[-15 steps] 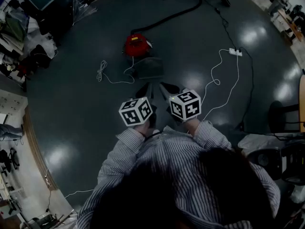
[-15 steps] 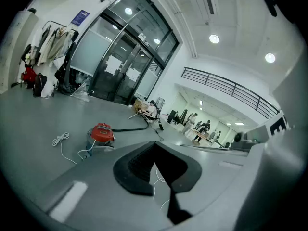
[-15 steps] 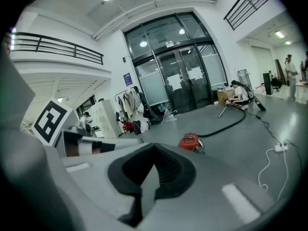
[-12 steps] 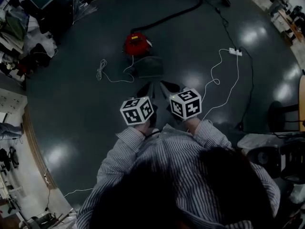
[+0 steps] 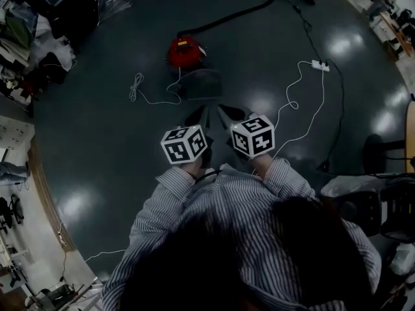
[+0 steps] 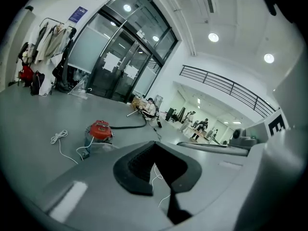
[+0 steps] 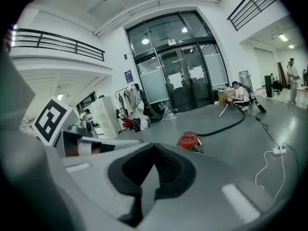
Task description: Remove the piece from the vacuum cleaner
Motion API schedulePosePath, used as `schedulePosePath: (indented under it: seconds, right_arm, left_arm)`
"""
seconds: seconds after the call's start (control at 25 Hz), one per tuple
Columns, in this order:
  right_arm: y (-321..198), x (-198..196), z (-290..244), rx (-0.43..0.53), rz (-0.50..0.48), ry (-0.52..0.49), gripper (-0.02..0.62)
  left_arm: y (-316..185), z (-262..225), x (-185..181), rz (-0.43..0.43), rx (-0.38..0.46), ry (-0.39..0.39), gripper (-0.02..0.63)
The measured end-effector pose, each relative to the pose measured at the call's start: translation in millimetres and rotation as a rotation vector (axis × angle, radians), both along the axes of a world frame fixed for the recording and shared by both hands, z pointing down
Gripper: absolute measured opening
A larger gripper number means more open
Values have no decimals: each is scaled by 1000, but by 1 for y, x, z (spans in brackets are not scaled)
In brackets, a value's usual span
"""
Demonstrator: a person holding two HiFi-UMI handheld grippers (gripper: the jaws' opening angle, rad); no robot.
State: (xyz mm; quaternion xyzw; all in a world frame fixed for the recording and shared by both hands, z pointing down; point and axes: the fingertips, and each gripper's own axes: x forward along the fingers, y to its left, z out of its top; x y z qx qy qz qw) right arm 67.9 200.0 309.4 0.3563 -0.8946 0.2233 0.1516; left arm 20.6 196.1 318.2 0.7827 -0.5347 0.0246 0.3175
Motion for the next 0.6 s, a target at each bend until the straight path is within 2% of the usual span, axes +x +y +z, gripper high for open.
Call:
schedulePosePath:
  seconds: [0.32,0.6]
  right_arm:
    - [-8,16,-1,17,42,-26,0]
    - [-12,25,9,11,-5,-29,2]
  left_arm:
    - [-2,6,6,-11,-16,-1,6]
    - [-8,22,17,-49,-29,8,6]
